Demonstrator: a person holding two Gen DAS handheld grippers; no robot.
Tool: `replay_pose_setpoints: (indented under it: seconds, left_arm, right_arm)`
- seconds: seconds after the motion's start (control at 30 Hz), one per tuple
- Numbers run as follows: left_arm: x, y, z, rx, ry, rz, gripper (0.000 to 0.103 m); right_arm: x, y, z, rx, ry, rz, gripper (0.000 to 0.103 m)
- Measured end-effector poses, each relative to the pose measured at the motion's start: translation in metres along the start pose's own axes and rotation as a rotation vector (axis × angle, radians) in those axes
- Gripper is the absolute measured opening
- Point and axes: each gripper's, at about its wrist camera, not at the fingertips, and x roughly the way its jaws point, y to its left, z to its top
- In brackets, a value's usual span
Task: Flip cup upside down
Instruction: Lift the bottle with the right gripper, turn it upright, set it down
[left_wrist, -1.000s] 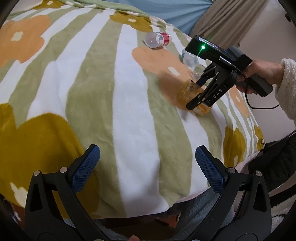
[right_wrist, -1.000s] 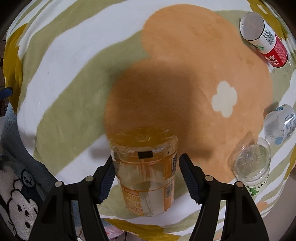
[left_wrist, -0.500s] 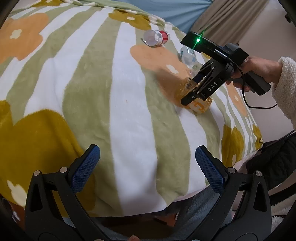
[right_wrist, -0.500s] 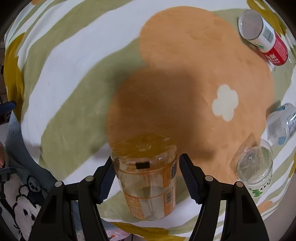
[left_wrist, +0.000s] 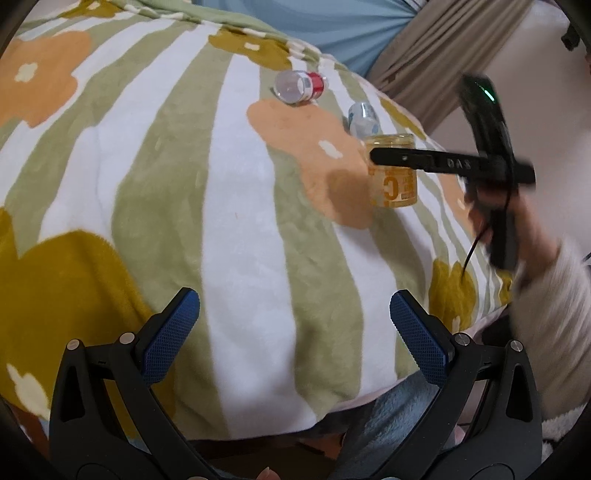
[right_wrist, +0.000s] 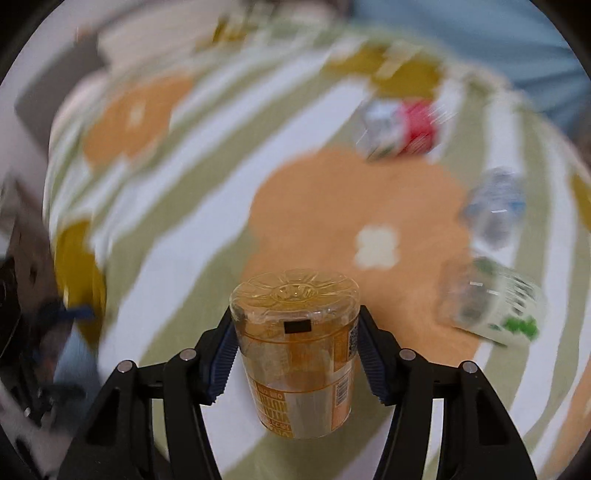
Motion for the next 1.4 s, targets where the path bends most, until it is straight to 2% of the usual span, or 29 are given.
replay_pose_setpoints:
  seconds: [0.03,0.13,0.2,0.3,0.53,0.73,1.0,1.07,1.13,1.2,1.4]
  left_arm:
    - [0.0,-0.001,0.001,0.003,-0.007,0.001,0.103]
    - [-0.006,-0.003,0.002,-0.005,-0.041,-0.021,0.103]
    - [-0.01,-0.004,0.003,-0.008,-0.054,-0.026,0.103]
    - [-0.017,-0.005,0.004,0.003,-0.076,-0.013,0.103]
    - [-0.033,-0.001,0.007,0.016,-0.134,0.026,0.103]
    - [-0.031,0.0,0.009,0.019,-0.134,0.034,0.103]
    - [-0.034,-0.009,0.008,0.054,-0.137,0.057,0.103]
    - [-0.035,-0.012,0.008,0.062,-0.139,0.062,0.103]
    - [-0.037,-0.015,0.008,0.069,-0.143,0.067,0.103]
    - [-0.04,-0.019,0.006,0.079,-0.147,0.074,0.103]
    - [-0.046,-0.03,0.005,0.103,-0.16,0.091,0.103]
  right_arm:
    - [-0.008,-0.005,-0.01,0.068,-0.092,0.003,0.056]
    - [-0.014,-0.008,-0.031,0.246,-0.286,0.052,0.056]
    - [-0.01,0.0,-0.037,0.323,-0.382,0.075,0.056]
    - [-0.002,0.017,-0.041,0.316,-0.437,0.018,0.056]
    - [0.01,0.037,-0.047,0.233,-0.386,-0.057,0.056]
    - [0.006,0.039,-0.062,0.178,-0.343,-0.077,0.056]
    - [0.004,0.044,-0.071,0.13,-0.343,-0.101,0.057]
    - [0.005,0.045,-0.07,0.137,-0.338,-0.095,0.067]
    - [0.003,0.046,-0.07,0.147,-0.355,-0.088,0.094]
    - [-0.001,0.047,-0.073,0.149,-0.383,-0.091,0.101]
    - [-0.009,0.043,-0.083,0.193,-0.364,-0.067,0.102]
